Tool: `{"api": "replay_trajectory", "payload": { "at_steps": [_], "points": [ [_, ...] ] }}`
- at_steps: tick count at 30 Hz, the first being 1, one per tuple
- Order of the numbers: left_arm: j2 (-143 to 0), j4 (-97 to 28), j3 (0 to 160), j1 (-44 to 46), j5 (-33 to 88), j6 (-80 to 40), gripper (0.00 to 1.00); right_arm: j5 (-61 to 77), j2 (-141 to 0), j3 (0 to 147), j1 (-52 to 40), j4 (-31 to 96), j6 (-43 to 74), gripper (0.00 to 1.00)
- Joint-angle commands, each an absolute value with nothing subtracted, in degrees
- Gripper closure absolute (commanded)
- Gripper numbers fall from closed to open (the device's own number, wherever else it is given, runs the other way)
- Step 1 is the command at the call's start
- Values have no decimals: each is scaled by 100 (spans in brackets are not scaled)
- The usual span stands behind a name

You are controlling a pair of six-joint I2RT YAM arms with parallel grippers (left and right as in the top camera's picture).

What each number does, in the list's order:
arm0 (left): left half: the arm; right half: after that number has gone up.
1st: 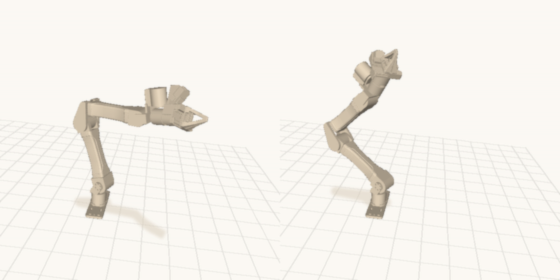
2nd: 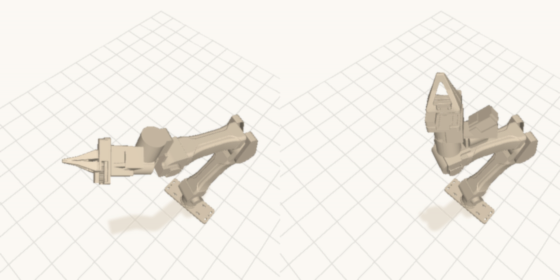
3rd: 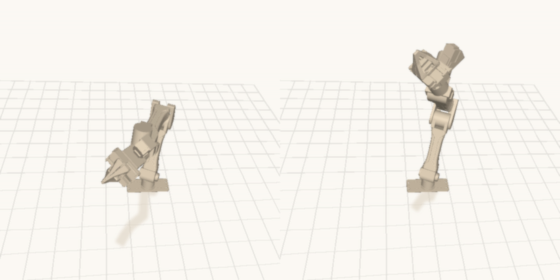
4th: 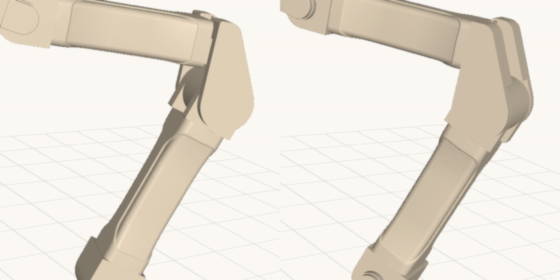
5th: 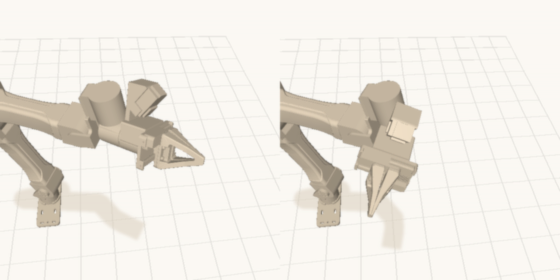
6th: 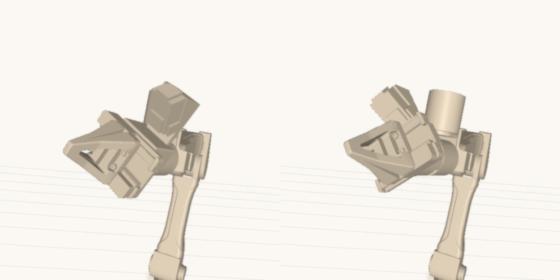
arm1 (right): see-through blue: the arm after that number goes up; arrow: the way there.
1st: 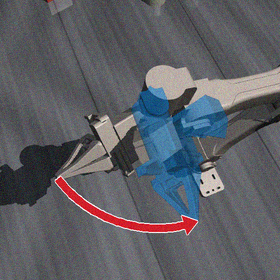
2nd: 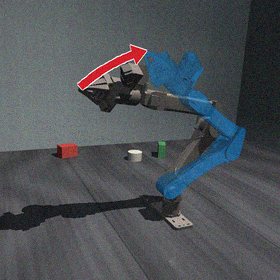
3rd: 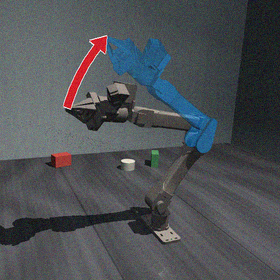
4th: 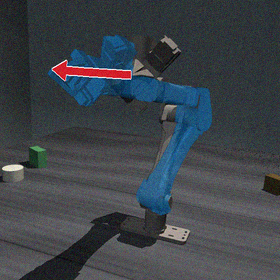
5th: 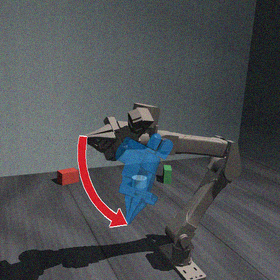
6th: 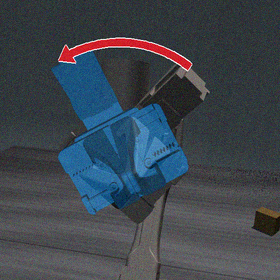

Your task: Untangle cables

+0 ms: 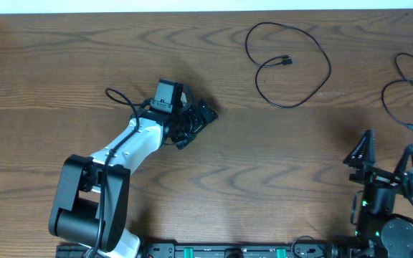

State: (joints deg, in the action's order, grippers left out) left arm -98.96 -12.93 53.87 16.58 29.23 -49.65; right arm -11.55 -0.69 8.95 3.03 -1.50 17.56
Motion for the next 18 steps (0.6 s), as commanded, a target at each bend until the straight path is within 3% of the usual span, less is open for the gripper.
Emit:
{"api": "replay_trajectory", "payload": {
  "at_steps": [1, 18],
  "points": [
    [-9867, -1304, 5435, 1640, 2869, -4910, 2, -1168, -32, 635, 285, -176, 1798, 1],
    [-9867, -1306, 5435, 1640, 2869, -4910, 2, -1166, -30, 32, 296, -34, 1796, 1]
  ]
}}
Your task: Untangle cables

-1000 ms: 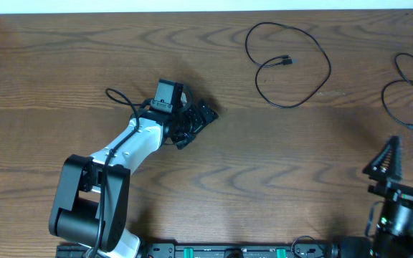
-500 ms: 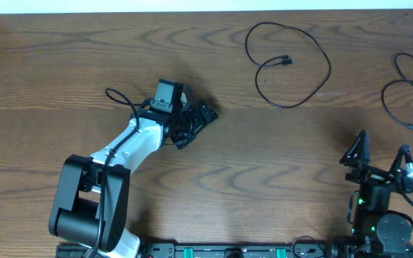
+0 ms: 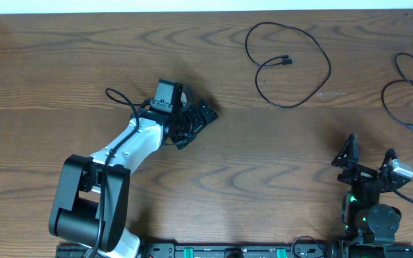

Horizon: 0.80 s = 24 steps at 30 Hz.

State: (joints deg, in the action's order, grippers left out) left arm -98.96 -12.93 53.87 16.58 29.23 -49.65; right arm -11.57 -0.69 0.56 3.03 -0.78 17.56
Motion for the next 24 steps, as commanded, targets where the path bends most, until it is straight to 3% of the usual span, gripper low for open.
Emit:
{"api": "replay_trajectory", "payload": {
  "at_steps": [1, 14, 24],
  "points": [
    [-9867, -1306, 5435, 1640, 2869, -4910, 2, -1168, -30, 32, 296, -10, 1796, 1],
    [-9867, -1304, 5435, 1640, 2869, -4910, 2, -993, -32, 30, 305, 314, 499, 1],
    [-9867, -1306, 5435, 1640, 2869, -4910, 2, -722, -32, 25, 572, 329, 331, 1]
  ]
}}
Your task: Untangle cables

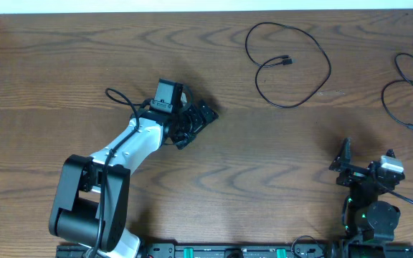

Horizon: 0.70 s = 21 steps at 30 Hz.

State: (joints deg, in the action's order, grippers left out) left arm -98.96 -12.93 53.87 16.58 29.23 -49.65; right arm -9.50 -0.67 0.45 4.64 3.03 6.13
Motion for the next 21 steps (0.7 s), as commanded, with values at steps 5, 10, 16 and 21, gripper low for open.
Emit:
{"api": "replay_trajectory", "payload": {
  "at_steps": [5, 10, 16, 21],
  "points": [
    [-9867, -1304, 5435, 1640, 2869, -4910, 2, -30, -32, 25, 635, 416, -582, 1],
    [-9867, -1306, 5435, 1640, 2869, -4910, 2, -49, -32, 25, 690, 421, -609, 1],
    [-9867, -1304, 5435, 1640, 2869, -4910, 2, -49, -32, 25, 698, 423, -519, 1],
    [-9867, -1304, 5435, 1640, 2869, -4910, 2, -49, -32, 27, 698, 423, -519, 1]
  ]
}}
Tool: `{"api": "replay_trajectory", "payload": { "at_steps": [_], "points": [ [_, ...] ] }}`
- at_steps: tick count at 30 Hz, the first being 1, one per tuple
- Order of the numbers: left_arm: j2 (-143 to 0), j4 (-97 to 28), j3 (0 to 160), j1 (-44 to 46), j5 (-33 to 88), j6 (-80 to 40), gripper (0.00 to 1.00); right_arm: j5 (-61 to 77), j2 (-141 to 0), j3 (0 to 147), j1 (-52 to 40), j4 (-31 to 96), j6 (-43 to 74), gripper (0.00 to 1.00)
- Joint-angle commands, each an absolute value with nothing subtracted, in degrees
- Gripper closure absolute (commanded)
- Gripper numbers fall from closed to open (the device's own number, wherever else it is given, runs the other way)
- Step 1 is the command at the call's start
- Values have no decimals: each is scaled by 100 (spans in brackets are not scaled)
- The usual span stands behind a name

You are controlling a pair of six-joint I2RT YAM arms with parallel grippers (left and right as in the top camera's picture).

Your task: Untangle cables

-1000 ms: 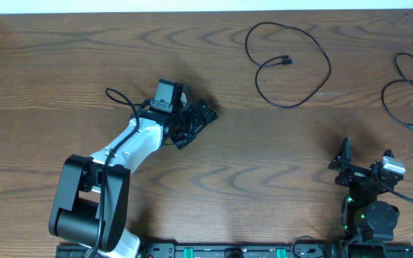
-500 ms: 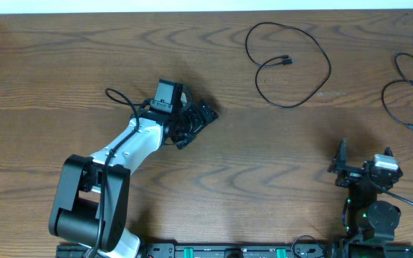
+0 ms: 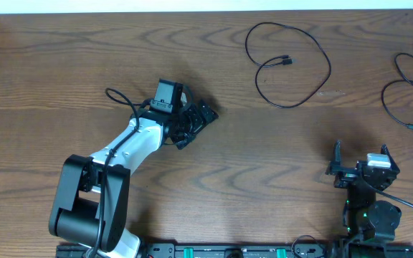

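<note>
A black cable lies in an open loop at the far middle of the table, its plug inside the loop. A second black cable curls along the right edge, apart from the first. Beside it a white cable just shows at the right border. My left gripper rests open at centre left, holding nothing and well away from every cable. My right gripper is open near the front right, above its base, short of the right-hand cables and holding nothing.
The left arm stretches diagonally from its base at the front left. The right arm's base sits at the front right. A rail runs along the front edge of the wooden table.
My right gripper has shifted slightly left and closer over its base, still open and empty. The left arm and all the cables lie as before.
My right gripper stood open near the right edge, close to the white cable. At each later moment it was further left and nearer its base, always empty. The left arm and the cables have kept their places throughout.
</note>
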State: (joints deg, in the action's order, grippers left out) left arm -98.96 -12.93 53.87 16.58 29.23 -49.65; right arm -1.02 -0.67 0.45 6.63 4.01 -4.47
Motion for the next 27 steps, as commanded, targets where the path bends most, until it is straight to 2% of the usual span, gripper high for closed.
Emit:
{"api": "replay_trajectory", "payload": {
  "at_steps": [1, 27],
  "points": [
    [-9867, -1304, 5435, 1640, 2869, -4910, 2, -49, -32, 27, 698, 423, -521, 1],
    [-9653, -1326, 5433, 1680, 2847, -4910, 2, -49, -32, 30, 698, 423, -519, 1]
  ]
}}
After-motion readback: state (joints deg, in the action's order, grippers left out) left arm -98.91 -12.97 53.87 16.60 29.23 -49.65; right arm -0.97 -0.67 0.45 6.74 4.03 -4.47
